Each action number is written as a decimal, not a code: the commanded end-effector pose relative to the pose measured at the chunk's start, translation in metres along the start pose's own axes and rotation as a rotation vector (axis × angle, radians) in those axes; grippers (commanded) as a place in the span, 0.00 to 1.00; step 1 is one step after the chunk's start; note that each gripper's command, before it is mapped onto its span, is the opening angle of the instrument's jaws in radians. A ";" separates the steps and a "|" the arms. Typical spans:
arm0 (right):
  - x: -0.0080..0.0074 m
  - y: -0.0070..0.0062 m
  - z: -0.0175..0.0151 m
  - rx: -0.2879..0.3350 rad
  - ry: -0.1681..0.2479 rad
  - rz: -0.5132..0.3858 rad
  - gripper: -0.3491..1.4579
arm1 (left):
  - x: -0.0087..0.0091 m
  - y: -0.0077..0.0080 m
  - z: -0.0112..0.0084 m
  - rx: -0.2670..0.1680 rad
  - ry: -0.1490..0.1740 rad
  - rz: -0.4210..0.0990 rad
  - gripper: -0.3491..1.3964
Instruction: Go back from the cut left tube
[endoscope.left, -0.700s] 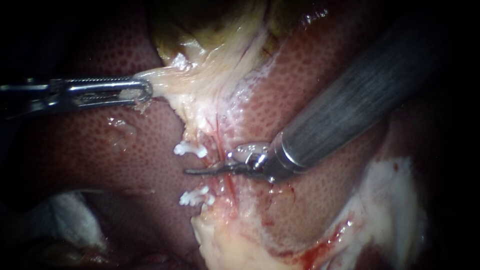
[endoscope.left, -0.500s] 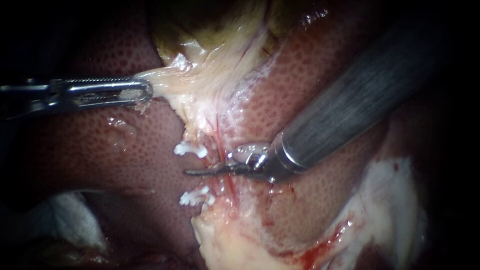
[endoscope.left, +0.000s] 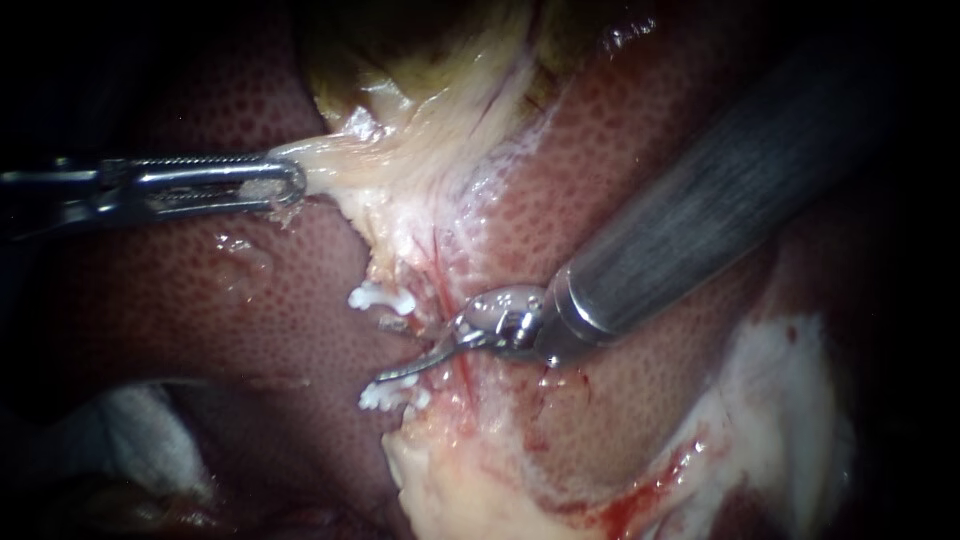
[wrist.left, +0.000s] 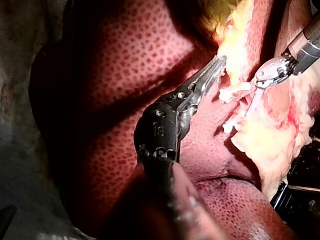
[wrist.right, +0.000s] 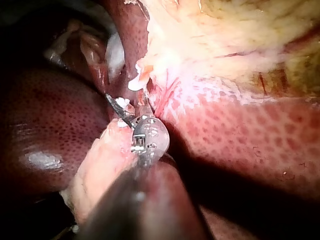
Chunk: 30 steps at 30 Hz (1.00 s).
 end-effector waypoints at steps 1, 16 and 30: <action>0.0000 -0.0001 0.0000 0.000 0.000 -0.003 0.83 | 0.0000 0.0000 0.0000 0.000 0.000 0.000 0.00; -0.0018 -0.0029 -0.0042 -0.039 0.013 -0.144 0.98 | 0.0000 -0.0002 0.0001 0.001 0.000 0.000 0.00; -0.0013 -0.0031 -0.0171 -0.170 0.006 -0.206 0.98 | -0.0001 -0.0003 0.0003 0.002 0.001 0.000 0.00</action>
